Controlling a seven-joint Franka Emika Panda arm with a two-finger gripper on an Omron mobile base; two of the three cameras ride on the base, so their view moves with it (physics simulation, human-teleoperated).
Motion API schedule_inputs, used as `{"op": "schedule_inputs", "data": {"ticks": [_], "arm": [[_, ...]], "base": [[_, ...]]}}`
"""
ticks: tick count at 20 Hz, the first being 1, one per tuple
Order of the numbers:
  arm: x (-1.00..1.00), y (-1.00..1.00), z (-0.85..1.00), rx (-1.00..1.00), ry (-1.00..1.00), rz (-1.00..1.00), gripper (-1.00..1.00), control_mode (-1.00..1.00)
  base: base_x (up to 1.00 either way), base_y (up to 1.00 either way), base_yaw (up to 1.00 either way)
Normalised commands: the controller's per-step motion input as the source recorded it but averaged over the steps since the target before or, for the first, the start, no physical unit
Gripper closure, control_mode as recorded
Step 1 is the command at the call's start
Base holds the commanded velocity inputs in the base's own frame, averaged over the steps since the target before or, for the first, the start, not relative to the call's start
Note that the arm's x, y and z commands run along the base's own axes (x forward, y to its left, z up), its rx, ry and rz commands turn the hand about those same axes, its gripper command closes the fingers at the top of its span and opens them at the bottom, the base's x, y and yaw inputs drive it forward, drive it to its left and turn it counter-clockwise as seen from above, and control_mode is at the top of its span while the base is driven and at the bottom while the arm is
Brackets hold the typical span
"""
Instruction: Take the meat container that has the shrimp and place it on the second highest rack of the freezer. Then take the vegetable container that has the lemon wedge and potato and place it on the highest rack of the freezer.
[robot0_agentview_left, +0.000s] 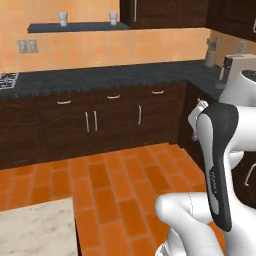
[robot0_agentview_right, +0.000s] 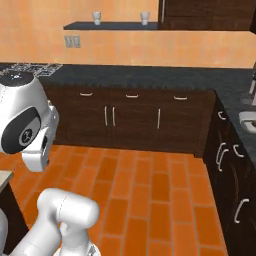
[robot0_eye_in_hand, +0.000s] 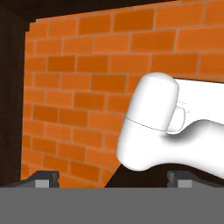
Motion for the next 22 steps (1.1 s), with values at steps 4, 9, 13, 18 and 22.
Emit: {"op": "schedule_inputs", "data": {"ticks": [4,9,13,18,22], "arm": [[0.00,0.00,0.00,0.00,0.00,0.00,-1.00,1.00],[0.00,0.00,0.00,0.00,0.00,0.00,-1.00,1.00],[0.00,0.00,0.00,0.00,0.00,0.00,-1.00,1.00],[0.00,0.00,0.00,0.00,0.00,0.00,-1.00,1.00],[0.00,0.00,0.00,0.00,0.00,0.00,-1.00,1.00]], "base": [[1.00,0.00,-0.10],[0.99,0.02,-0.30],[0.69,0.25,-0.63],[0.53,0.34,-0.70],[0.59,0.43,-0.67]]}}
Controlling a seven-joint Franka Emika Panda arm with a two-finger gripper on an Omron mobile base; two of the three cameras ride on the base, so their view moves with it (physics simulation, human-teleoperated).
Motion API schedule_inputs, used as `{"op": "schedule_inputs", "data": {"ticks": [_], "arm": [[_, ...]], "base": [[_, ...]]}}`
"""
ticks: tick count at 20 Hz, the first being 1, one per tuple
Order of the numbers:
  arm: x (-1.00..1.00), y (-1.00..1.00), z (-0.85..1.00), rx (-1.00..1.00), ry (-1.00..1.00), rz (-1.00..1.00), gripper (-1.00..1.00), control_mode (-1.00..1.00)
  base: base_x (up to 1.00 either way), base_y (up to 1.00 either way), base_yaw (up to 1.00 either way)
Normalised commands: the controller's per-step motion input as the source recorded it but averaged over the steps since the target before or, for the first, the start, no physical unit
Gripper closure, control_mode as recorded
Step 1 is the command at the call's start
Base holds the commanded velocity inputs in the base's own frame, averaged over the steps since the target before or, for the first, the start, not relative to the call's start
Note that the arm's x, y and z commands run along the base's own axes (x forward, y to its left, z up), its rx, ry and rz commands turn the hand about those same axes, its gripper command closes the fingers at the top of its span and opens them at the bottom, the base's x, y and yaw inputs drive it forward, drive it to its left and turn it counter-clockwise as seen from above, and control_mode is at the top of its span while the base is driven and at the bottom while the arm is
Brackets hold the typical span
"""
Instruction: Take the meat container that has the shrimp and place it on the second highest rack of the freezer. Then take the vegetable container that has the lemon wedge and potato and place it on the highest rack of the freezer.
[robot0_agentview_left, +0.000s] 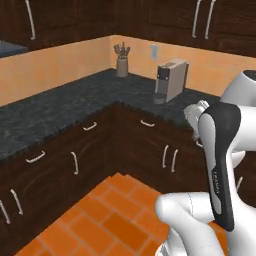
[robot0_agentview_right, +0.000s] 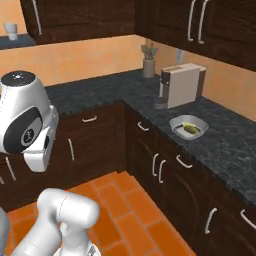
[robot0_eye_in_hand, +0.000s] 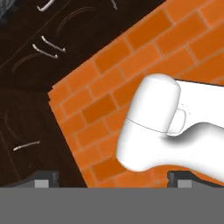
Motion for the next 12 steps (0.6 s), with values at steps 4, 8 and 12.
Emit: {"op": "schedule_inputs", "data": {"ticks": [4,8,12], "arm": [[0.00,0.00,0.00,0.00,0.00,0.00,-1.00,1.00],[0.00,0.00,0.00,0.00,0.00,0.00,-1.00,1.00],[0.00,0.00,0.00,0.00,0.00,0.00,-1.00,1.00]], "base": [[0.63,0.51,-0.66],[0.66,0.53,-0.65],[0.63,0.46,-0.65]]}}
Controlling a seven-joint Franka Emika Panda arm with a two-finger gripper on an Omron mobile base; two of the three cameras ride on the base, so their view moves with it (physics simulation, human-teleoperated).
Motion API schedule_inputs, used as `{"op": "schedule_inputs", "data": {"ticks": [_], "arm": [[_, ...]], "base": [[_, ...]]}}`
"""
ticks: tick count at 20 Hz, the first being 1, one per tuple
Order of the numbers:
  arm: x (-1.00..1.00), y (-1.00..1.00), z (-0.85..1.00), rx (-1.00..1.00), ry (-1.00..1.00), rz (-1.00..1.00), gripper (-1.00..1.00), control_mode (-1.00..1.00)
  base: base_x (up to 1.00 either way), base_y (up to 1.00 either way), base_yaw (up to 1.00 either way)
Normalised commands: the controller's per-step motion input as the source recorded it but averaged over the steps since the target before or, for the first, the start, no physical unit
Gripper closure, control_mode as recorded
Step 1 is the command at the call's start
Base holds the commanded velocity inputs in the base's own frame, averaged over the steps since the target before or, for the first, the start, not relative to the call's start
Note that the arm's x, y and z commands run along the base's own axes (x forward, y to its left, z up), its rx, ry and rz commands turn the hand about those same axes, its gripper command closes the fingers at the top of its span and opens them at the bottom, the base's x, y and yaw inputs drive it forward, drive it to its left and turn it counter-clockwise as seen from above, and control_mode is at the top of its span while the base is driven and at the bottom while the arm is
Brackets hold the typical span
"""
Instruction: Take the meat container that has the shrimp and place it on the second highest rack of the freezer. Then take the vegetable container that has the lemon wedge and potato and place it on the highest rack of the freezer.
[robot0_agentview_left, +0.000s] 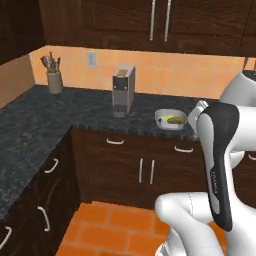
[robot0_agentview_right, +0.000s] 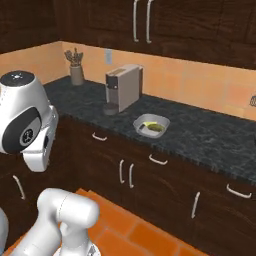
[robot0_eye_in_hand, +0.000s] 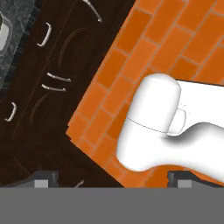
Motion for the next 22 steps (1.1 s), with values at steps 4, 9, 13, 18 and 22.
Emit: {"op": "schedule_inputs", "data": {"ticks": [4,9,13,18,22], "arm": [[0.00,0.00,0.00,0.00,0.00,0.00,-1.00,1.00],[0.00,0.00,0.00,0.00,0.00,0.00,-1.00,1.00],[0.00,0.00,0.00,0.00,0.00,0.00,-1.00,1.00],[0.00,0.00,0.00,0.00,0.00,0.00,-1.00,1.00],[0.00,0.00,0.00,0.00,0.00,0.00,-1.00,1.00]], "base": [[0.69,0.36,-0.60],[0.78,0.26,-0.51],[0.88,0.00,-0.36],[0.69,0.12,-0.36],[0.28,0.14,-0.15]]}}
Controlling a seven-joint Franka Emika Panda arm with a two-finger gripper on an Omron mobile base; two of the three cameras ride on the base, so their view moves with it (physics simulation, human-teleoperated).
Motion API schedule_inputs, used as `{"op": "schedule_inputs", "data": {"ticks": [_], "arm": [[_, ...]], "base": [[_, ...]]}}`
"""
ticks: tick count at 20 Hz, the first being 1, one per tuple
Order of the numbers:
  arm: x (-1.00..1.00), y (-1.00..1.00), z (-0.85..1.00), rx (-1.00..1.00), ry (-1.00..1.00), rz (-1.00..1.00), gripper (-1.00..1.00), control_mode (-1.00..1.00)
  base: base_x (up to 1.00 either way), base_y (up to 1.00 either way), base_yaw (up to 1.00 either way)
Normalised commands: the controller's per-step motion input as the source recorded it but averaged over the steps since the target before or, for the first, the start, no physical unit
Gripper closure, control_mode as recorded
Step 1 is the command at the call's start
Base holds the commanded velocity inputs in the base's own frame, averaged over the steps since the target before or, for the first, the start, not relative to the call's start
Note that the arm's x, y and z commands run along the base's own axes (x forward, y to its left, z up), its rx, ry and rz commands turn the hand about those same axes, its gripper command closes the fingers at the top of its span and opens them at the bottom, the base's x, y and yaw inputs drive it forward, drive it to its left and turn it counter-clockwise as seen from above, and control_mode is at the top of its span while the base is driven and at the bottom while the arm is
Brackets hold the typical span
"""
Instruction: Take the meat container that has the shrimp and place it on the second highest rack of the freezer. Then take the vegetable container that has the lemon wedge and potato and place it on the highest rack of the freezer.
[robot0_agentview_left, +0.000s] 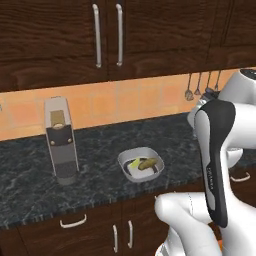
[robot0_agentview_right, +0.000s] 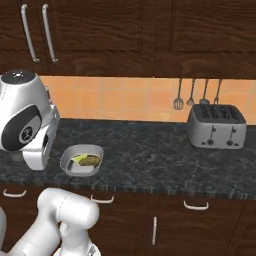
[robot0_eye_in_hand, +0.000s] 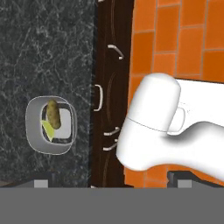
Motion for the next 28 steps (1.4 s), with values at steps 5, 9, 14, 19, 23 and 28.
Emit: {"op": "schedule_inputs", "data": {"ticks": [5,9,14,19,23,28], "arm": [[0.00,0.00,0.00,0.00,0.00,0.00,-1.00,1.00],[0.00,0.00,0.00,0.00,0.00,0.00,-1.00,1.00],[0.00,0.00,0.00,0.00,0.00,0.00,-1.00,1.00],[0.00,0.00,0.00,0.00,0.00,0.00,-1.00,1.00],[0.03,-0.08,-0.01,0.00,0.01,0.03,-1.00,-1.00],[0.08,-0.60,-0.01,-0.07,0.03,0.03,-1.00,-1.00]], "base": [[0.05,0.00,0.27],[0.29,0.00,0.30],[0.53,0.00,0.02],[0.45,0.00,0.00],[0.11,-0.07,0.03],[0.00,0.00,0.00]]}}
